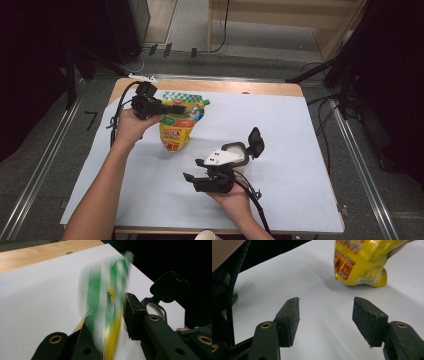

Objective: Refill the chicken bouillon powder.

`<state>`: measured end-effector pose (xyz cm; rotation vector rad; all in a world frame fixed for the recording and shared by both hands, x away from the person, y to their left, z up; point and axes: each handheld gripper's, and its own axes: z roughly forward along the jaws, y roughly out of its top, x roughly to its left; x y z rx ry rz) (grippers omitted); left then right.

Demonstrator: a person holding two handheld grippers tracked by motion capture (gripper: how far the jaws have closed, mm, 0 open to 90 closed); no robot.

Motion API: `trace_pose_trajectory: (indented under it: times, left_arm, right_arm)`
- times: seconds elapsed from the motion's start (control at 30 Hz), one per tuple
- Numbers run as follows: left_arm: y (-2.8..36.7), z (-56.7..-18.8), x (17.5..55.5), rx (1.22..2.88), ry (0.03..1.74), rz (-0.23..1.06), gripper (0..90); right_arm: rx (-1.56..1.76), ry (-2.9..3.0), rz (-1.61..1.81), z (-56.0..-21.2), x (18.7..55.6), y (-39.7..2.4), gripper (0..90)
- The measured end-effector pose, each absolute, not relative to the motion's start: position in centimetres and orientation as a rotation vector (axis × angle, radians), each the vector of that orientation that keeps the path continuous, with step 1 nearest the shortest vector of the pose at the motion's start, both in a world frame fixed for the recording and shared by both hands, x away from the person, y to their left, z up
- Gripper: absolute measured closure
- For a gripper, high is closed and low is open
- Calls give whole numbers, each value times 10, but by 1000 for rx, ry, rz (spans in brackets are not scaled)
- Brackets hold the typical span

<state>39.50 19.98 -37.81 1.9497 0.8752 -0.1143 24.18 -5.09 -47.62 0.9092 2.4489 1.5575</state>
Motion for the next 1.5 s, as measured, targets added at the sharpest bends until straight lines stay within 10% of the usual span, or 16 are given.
trace_pose_trajectory:
  times: [1.5]
  left_arm:
    - [261, -333, 364, 1860, 939, -49, 490]
  right_arm:
    - [922, 2510, 1540, -455, 250, -61, 441]
